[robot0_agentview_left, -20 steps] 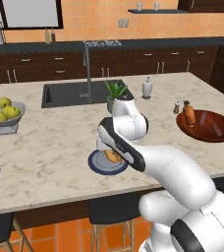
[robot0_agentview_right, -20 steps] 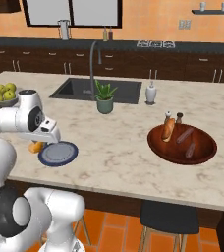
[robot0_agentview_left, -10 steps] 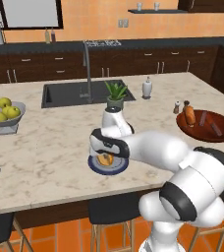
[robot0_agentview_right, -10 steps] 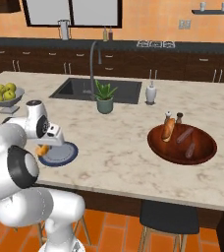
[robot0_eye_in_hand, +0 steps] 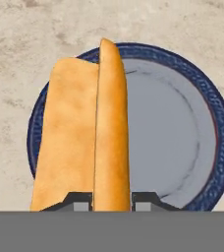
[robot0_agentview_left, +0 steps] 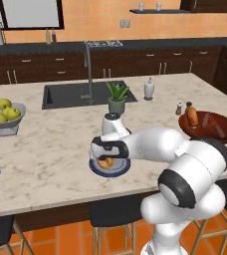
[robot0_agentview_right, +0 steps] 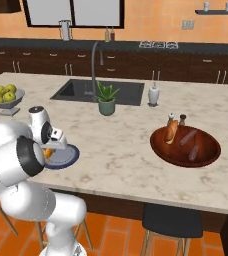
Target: Place one bun and one sausage from the bowl on each plate.
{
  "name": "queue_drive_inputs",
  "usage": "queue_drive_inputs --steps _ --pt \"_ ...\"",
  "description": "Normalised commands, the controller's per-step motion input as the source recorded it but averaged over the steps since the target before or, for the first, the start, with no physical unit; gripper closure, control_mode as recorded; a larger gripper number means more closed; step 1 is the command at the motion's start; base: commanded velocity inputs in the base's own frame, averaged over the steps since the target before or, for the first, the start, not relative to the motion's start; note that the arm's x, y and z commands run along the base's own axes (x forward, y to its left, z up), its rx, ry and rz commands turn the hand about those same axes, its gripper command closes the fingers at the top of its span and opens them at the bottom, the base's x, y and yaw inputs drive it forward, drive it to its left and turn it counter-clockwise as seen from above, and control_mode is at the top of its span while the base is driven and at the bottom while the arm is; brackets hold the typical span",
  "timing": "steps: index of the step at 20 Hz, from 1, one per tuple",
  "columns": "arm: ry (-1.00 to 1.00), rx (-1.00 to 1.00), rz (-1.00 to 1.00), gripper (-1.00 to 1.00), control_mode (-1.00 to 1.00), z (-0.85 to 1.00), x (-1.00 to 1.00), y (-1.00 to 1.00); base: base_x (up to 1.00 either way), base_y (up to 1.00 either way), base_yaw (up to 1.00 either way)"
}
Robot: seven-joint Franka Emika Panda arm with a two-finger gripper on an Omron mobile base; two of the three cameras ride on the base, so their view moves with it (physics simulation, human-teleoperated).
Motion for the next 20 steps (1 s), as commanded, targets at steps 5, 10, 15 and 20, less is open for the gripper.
queue_drive_inputs --steps 5,10,15,20 --pt "-0.02 0.00 0.00 -1.00 -1.00 -0.07 0.04 0.00 0.00 0.00 0.00" --pt "0.00 0.00 -0.01 -1.00 -1.00 0.10 0.00 0.00 0.00 0.00 0.00" --pt "-0.02 0.00 -0.06 -1.00 -1.00 0.68 -0.67 -0.13 0.00 0.00 0.00" --pt "-0.09 0.04 0.00 -1.00 -1.00 1.00 -1.00 -0.70 0.00 0.00 0.00"
